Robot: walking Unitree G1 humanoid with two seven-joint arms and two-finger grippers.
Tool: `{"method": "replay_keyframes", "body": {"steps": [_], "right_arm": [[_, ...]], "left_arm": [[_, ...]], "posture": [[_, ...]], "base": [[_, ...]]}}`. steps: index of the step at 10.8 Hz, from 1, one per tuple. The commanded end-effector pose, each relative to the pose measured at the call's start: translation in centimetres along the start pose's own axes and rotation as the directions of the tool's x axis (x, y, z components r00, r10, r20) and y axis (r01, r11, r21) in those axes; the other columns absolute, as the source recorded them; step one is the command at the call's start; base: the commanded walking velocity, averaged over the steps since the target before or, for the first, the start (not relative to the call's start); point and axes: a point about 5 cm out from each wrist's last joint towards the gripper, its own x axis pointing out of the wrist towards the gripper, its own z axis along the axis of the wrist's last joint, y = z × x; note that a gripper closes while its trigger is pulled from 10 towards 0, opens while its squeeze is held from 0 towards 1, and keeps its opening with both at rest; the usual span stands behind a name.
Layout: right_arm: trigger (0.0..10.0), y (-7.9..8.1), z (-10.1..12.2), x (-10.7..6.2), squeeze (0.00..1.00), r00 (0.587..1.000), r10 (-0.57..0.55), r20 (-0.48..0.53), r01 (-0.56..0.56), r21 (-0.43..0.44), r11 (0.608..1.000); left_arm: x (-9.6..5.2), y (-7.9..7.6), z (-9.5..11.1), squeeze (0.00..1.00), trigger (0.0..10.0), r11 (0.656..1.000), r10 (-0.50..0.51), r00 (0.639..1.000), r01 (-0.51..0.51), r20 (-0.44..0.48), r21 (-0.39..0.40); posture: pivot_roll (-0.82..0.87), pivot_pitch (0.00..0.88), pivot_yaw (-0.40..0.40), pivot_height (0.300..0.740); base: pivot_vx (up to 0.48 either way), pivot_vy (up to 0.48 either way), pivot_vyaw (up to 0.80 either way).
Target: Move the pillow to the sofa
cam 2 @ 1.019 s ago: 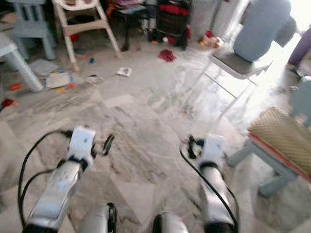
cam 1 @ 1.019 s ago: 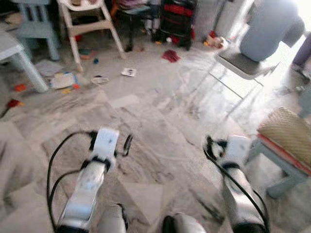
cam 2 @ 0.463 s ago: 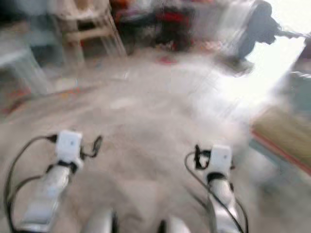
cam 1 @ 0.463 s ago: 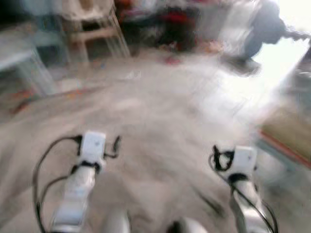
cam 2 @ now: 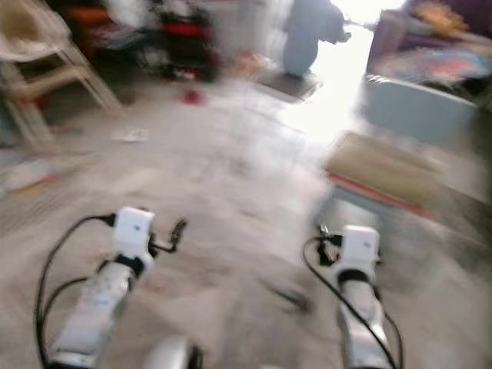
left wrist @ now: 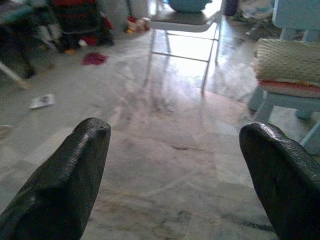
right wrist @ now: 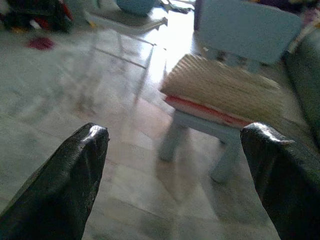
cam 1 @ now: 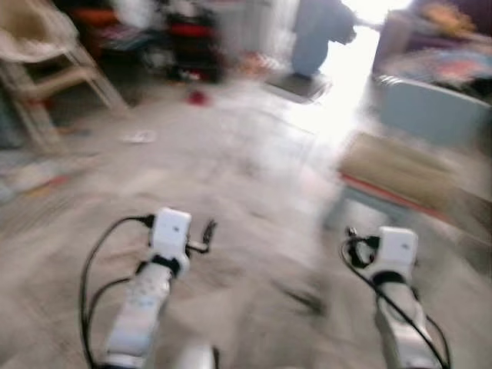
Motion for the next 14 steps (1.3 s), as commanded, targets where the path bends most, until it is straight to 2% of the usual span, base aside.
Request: {"method": "replay_keyframes", "body": {"steps": [1, 4, 9, 14], "right_arm": [[10.0, 0.05, 0.27, 0.14, 0.0, 1.0, 0.01, 0.007, -0.01, 0.004, 1.0], [10.0, 0.62, 0.54, 0.3, 0.0, 0.999, 0.037, 0.014, -0.037, -0.002, 0.999], [10.0, 0.71, 0.62, 0.38, 0.0, 0.999, 0.048, 0.01, -0.048, -0.001, 0.999], [10.0, 0.97, 0.83, 0.96, 0.0, 0.999, 0.047, 0.013, -0.047, 0.006, 0.999]], "left_arm": [[0.11, 0.13, 0.02, 0.0, 10.0, 1.0, 0.011, 1.0, -0.011, -0.005, -0.004], [0.26, 0.12, 0.09, 0.0, 10.0, 1.0, 0.015, 1.0, -0.015, 0.0, -0.006], [0.44, 0.59, -0.13, 0.0, 10.0, 1.0, 0.025, 1.0, -0.025, -0.012, 0.001], [0.87, 0.41, -0.02, 0.0, 10.0, 1.0, 0.007, 1.0, -0.007, -0.019, 0.0]], "posture": [[-0.02, 0.113, -0.045, 0.74], [-0.02, 0.12, -0.057, 0.74], [-0.03, 0.127, -0.047, 0.74], [-0.02, 0.116, -0.039, 0.74]], "base": [[0.307, 0.0, 0.0], [0.391, 0.0, 0.0], [0.461, 0.0, 0.0], [0.461, 0.0, -0.72]]}}
